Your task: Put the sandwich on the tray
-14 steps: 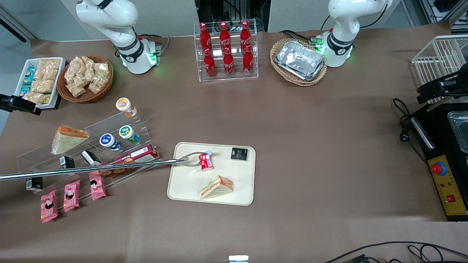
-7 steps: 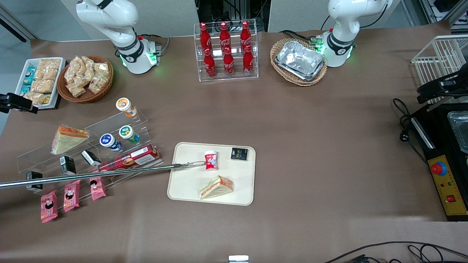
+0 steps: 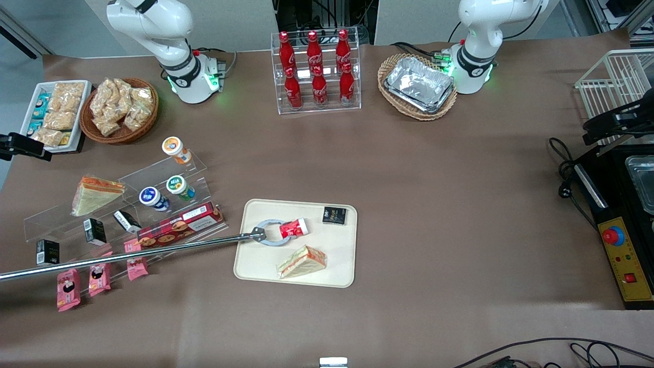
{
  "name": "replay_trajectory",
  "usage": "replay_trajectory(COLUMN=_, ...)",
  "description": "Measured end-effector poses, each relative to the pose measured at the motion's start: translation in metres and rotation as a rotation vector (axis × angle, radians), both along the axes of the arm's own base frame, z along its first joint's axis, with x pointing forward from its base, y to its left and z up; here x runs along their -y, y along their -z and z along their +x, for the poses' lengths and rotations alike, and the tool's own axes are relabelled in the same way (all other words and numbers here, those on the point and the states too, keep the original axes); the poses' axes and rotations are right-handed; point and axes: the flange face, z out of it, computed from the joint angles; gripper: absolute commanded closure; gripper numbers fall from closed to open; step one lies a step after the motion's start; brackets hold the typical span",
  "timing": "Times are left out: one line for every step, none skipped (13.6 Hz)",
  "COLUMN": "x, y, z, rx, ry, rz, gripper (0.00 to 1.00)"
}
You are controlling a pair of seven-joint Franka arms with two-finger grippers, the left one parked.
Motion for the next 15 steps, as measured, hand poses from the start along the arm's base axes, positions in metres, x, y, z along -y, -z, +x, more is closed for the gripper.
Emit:
replay_trajectory(x=0.000, y=0.000, z=0.000, rx=0.000, ry=0.000, rz=0.000, gripper=0.00)
replay_trajectory(x=0.000, y=0.000, z=0.000, rx=0.000, ry=0.000, rz=0.000, gripper=0.00)
replay_trajectory(x=0.000, y=0.000, z=0.000, rx=-0.001, ry=0.000, rz=0.000, gripper=0.00)
replay_trajectory(x=0.000, y=0.000, z=0.000, rx=-0.001, ry=0.000, rz=0.000, gripper=0.00)
replay_trajectory(x=0.000, y=0.001, z=0.000, rx=-0.003, ry=0.000, rz=0.001, gripper=0.00)
replay_trajectory(x=0.001, y=0.002, z=0.000, rx=-0.004, ry=0.001, rz=0.000, gripper=0.00)
replay_trajectory(x=0.001, y=0.003, z=0.000, rx=-0.006, ry=0.002, rz=0.000, gripper=0.00)
replay_trajectory(x=0.003, y=0.003, z=0.000, rx=-0.007, ry=0.005, rz=0.000, gripper=0.00)
replay_trajectory(x=0.005, y=0.004, z=0.000, rx=-0.009, ry=0.008, rz=0.000, gripper=0.00)
replay_trajectory(x=0.006, y=0.005, z=0.000, rx=-0.010, ry=0.011, rz=0.001, gripper=0.00)
replay_trajectory(x=0.007, y=0.005, z=0.000, rx=-0.011, ry=0.013, rz=0.001, gripper=0.00)
replay_trajectory(x=0.010, y=0.006, z=0.000, rx=-0.011, ry=0.017, rz=0.001, gripper=0.00)
replay_trajectory(x=0.012, y=0.006, z=-0.001, rx=-0.012, ry=0.019, rz=0.001, gripper=0.00)
replay_trajectory(x=0.014, y=0.006, z=-0.002, rx=-0.011, ry=0.019, rz=0.001, gripper=0.00)
replay_trajectory(x=0.016, y=0.006, z=-0.002, rx=-0.011, ry=0.014, rz=0.002, gripper=0.00)
